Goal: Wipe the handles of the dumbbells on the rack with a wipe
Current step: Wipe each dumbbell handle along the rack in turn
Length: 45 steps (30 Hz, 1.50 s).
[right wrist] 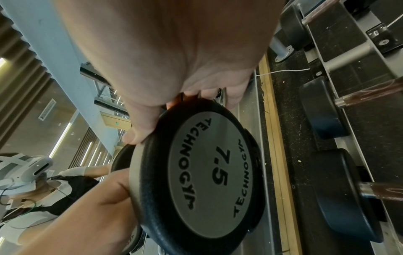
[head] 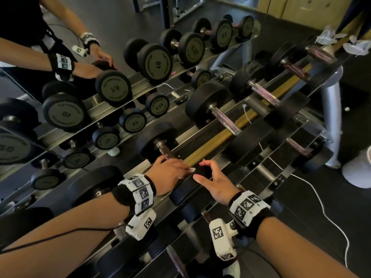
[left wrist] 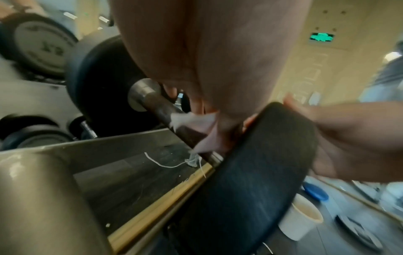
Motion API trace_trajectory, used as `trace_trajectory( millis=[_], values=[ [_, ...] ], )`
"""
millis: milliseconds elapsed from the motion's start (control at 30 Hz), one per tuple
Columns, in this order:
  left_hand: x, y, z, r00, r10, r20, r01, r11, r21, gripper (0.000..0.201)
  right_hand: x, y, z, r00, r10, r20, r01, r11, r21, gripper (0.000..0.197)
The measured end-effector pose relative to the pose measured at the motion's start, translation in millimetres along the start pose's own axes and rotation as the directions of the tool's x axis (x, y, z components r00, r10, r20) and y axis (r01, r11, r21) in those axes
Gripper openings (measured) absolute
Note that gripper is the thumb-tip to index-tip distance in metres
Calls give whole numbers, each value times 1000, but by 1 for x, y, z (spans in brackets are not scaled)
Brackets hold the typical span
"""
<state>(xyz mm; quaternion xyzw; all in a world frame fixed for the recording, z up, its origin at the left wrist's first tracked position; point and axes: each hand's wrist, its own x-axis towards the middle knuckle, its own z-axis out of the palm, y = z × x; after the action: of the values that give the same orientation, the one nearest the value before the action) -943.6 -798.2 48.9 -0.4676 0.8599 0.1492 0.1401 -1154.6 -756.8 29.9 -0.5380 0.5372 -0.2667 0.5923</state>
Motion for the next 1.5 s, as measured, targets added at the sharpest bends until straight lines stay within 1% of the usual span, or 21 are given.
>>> trace_trajectory(
  millis=[100, 167, 233, 267, 333, 433, 567, 633, 700, 767, 867, 933, 1000, 1067, 1133, 1200, 1300, 1367, 1400, 1433, 1500],
  values=[
    [4, -7, -17, 998, 4, 64, -7, 999, 46, 56, 0, -1, -1, 1000, -6, 8, 6, 1000, -12, 44],
    [10, -17, -33, 995, -65, 81, 60, 996, 73, 60, 0, 0, -1, 1000, 0, 14, 0, 1000, -13, 45],
    [15, -23, -45, 986, -148, 73, 144, 988, 53, 53, 0, 0, -2, 1000, 7, 17, -7, 1000, -19, 46],
    [15, -23, -46, 986, -155, 61, 152, 987, 51, 50, 0, 0, -2, 1000, 11, 19, -11, 1000, -16, 47],
    [13, -13, -40, 993, -105, 50, 103, 993, 51, 53, 0, 0, -2, 1000, 17, 24, -17, 1000, -5, 46],
    [6, 5, -17, 997, 34, 73, -39, 997, 67, 52, 0, -2, -1, 1000, 17, 8, -17, 1000, 4, 46],
    [10, -9, -32, 991, 38, 128, -44, 998, 43, 49, -1, -3, -1, 1000, 16, 7, -16, 1000, 2, 46],
    [12, -14, -41, 991, 7, 134, -18, 996, 84, 56, -2, -3, -2, 1000, 15, 16, -15, 1000, 3, 46],
    [13, -7, -42, 991, -3, 131, -13, 993, 116, 52, -2, -4, -1, 1000, 19, 15, -19, 1000, 14, 46],
    [11, 3, -34, 989, 47, 143, -65, 990, 128, 43, -2, -4, -1, 1000, 19, 9, -19, 1000, 12, 47],
    [6, 5, -30, 980, 127, 156, -148, 980, 135, 44, -3, -5, -1, 1000, 17, 9, -17, 1000, 11, 47],
    [9, -5, -38, 984, 113, 136, -132, 981, 139, 53, -3, -4, -2, 1000, 17, 15, -18, 1000, 10, 47],
    [13, -15, -48, 993, 16, 120, -36, 986, 165, 62, -3, -4, -2, 1000, 17, 20, -18, 1000, 14, 47],
    [15, -23, -50, 992, -87, 87, 73, 986, 151, 59, -3, -3, -2, 1000, 15, 23, -15, 1000, 26, 47],
    [13, -28, -43, 990, -137, 39, 133, 986, 100, 59, -3, -3, -2, 1000, 13, 22, -14, 999, 31, 47],
    [10, -29, -31, 993, -117, 11, 116, 991, 65, 62, -3, -3, -2, 1000, 13, 19, -14, 999, 30, 48],
    [4, -26, -9, 998, -3, -57, 4, 1000, 14, 57, -2, -3, -1, 1000, 14, 17, -14, 1000, 28, 48],
    [-1, -22, 0, 997, -6, -76, -1, 995, -98, 51, -3, -3, -1, 1000, 10, 17, -10, 1000, 19, 47],
    [-2, -23, 2, 997, 5, -71, -13, 993, -115, 49, -3, -3, -1, 1000, 8, 17, -8, 1000, 18, 46],
    [-1, -24, 1, 997, 15, -80, -25, 992, -126, 49, -3, -3, -1, 1000, 9, 18, -9, 1000, 20, 46],
    [3, -31, -2, 996, 7, -88, -14, 997, -75, 59, -3, -3, -1, 1000, 14, 17, -14, 1000, 21, 47]
  ],
)
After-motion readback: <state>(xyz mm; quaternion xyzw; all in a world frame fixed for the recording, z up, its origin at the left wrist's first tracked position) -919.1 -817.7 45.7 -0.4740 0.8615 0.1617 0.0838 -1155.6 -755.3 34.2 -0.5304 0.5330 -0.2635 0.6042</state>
